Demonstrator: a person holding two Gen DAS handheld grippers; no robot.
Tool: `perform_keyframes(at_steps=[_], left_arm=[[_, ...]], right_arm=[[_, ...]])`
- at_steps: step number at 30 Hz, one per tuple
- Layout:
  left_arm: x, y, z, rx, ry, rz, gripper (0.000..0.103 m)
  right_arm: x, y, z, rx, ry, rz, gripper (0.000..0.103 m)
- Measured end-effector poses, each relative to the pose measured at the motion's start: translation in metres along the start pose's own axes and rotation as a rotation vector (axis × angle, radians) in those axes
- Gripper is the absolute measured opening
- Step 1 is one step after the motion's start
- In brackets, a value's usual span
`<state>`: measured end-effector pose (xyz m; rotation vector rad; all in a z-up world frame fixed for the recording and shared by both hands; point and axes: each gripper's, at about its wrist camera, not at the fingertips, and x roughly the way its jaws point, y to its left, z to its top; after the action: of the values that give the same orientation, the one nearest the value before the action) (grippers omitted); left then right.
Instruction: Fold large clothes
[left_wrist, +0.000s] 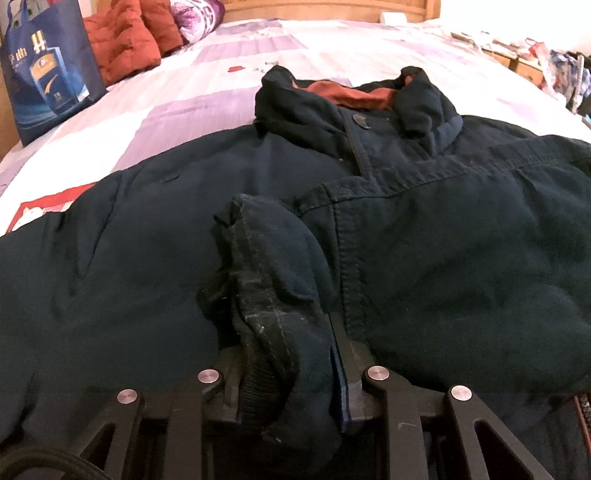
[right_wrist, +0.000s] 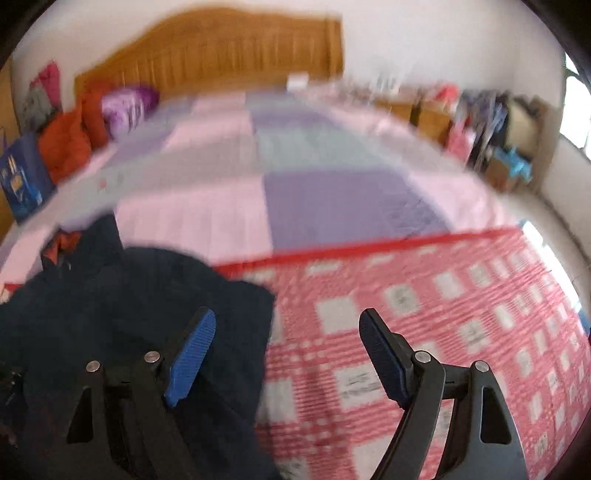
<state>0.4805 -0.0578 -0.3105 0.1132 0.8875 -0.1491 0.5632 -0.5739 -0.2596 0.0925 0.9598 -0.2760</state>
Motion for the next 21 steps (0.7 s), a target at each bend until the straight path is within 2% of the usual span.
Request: perform_keyframes(at_steps=[1, 2, 3, 4, 5, 6, 7, 9, 11, 12, 14, 15, 16, 17, 18, 19, 21], left_arm=[[-0.001, 0.0, -0.001, 0.0, -0.004, -0.002, 0.028], [-0.001, -0.001, 0.0, 0.002, -0.006, -0.001, 0.028], [0.0, -0.001, -0.001, 0.006, -0.007, -0.001, 0.028], [0.0, -0.001, -0.002, 0.009, -0.01, -0.002, 0.029], [0.0, 0.0, -0.002, 0.011, -0.013, -0.003, 0.029], [0.001, 0.0, -0.003, 0.013, -0.017, -0.003, 0.029], [0.001, -0.001, -0.004, 0.013, -0.022, -0.001, 0.03], [0.001, -0.002, -0.006, 0.012, -0.035, 0.005, 0.03], [0.001, -0.005, -0.008, 0.019, -0.046, 0.017, 0.031], [0.001, -0.005, -0.008, 0.022, -0.047, 0.02, 0.031], [0.001, -0.004, -0.008, 0.019, -0.047, 0.016, 0.031], [0.001, -0.004, -0.007, 0.018, -0.045, 0.014, 0.031], [0.001, -0.005, -0.007, 0.02, -0.046, 0.011, 0.032], [0.001, -0.006, -0.006, 0.03, -0.045, 0.007, 0.033], [0.0, -0.011, -0.006, 0.049, -0.048, 0.009, 0.033], [0.0, -0.014, -0.006, 0.062, -0.049, 0.02, 0.033], [0.001, -0.013, -0.007, 0.053, -0.05, 0.019, 0.033]], right_arm=[[0.016, 0.01, 0.001, -0.069, 0.052, -0.056, 0.075], [0.033, 0.017, 0.003, -0.147, 0.077, -0.171, 0.075], [0.04, 0.015, 0.006, -0.148, 0.087, -0.23, 0.069], [0.05, 0.002, 0.013, -0.089, 0.113, -0.326, 0.058], [0.055, -0.018, 0.018, 0.023, 0.138, -0.329, 0.055], [0.052, -0.029, 0.019, 0.095, 0.129, -0.285, 0.054], [0.039, -0.036, 0.018, 0.163, 0.073, -0.211, 0.054], [0.009, -0.019, 0.011, 0.078, -0.046, -0.172, 0.054], [-0.025, 0.015, -0.009, -0.057, -0.158, -0.082, 0.054], [-0.042, 0.039, -0.026, -0.137, -0.19, -0.016, 0.054], [-0.052, 0.067, -0.052, -0.251, -0.182, 0.034, 0.054], [-0.046, 0.078, -0.073, -0.331, -0.166, -0.013, 0.054], [-0.025, 0.071, -0.086, -0.356, -0.104, -0.098, 0.054], [-0.01, 0.042, -0.087, -0.233, -0.059, -0.069, 0.055], [-0.007, 0.021, -0.084, -0.102, -0.045, -0.055, 0.066], [-0.008, 0.008, -0.08, -0.022, -0.045, -0.075, 0.067], [-0.02, 0.009, -0.075, 0.013, -0.083, -0.204, 0.064]])
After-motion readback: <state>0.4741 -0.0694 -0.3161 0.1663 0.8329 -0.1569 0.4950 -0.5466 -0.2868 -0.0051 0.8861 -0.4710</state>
